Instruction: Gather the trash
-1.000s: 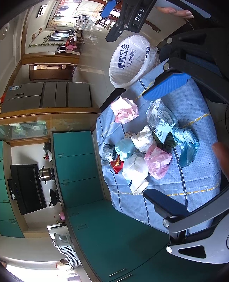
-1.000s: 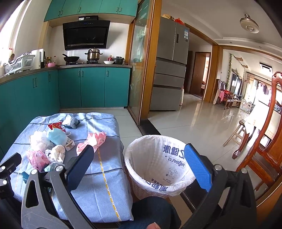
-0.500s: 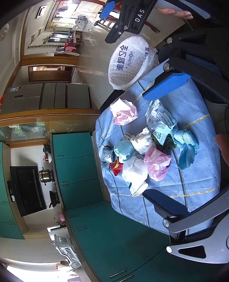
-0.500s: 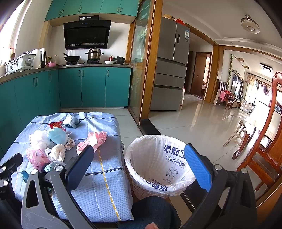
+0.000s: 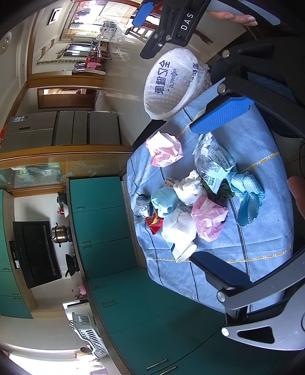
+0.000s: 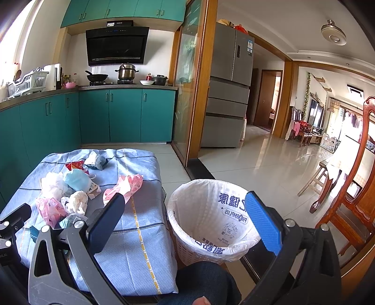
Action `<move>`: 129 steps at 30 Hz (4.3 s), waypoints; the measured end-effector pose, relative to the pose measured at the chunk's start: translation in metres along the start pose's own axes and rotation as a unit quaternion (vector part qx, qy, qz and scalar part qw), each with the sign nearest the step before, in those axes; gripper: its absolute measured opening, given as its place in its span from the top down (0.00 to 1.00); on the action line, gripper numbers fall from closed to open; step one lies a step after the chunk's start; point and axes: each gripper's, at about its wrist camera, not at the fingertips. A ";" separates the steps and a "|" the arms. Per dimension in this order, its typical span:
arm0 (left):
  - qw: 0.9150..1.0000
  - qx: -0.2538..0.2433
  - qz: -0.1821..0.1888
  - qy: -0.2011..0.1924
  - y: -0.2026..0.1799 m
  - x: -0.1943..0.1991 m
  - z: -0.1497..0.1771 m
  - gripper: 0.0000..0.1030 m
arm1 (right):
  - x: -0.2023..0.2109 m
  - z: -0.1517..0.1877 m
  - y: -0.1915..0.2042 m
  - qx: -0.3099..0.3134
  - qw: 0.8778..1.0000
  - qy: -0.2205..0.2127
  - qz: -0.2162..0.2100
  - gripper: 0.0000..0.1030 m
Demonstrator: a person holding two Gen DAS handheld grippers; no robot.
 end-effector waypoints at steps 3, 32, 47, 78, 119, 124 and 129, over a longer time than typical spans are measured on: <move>1.000 0.002 0.000 0.000 0.001 0.000 0.000 0.03 | 0.000 0.001 0.001 0.001 1.000 0.001 -0.001 0.03; 1.000 0.009 0.014 -0.002 0.003 0.001 0.000 0.03 | 0.000 0.003 0.002 0.006 1.000 0.000 -0.005 0.03; 1.000 0.013 0.017 -0.005 0.005 0.000 -0.002 0.03 | 0.000 0.001 0.003 0.007 1.000 -0.002 -0.006 0.03; 1.000 0.021 0.008 -0.006 0.009 -0.004 -0.002 0.03 | 0.002 0.000 -0.001 0.003 1.000 -0.002 -0.015 0.03; 0.983 0.091 -0.026 0.161 0.102 -0.060 0.104 0.16 | -0.097 0.065 0.146 0.110 0.937 0.238 -0.232 0.14; 0.987 0.053 0.032 0.150 0.075 -0.062 0.100 0.14 | -0.113 0.081 0.150 0.120 0.933 0.263 -0.212 0.14; 0.984 0.031 0.113 0.135 0.046 -0.069 0.090 0.12 | -0.114 0.077 0.136 0.108 0.933 0.258 -0.225 0.31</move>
Point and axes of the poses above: each gripper's, at about its wrist camera, not at the fingertips, and x roughly against the way its jaws point, y to its left, z to its underside, and after that the axes turned 12 degrees about -x, right-handed
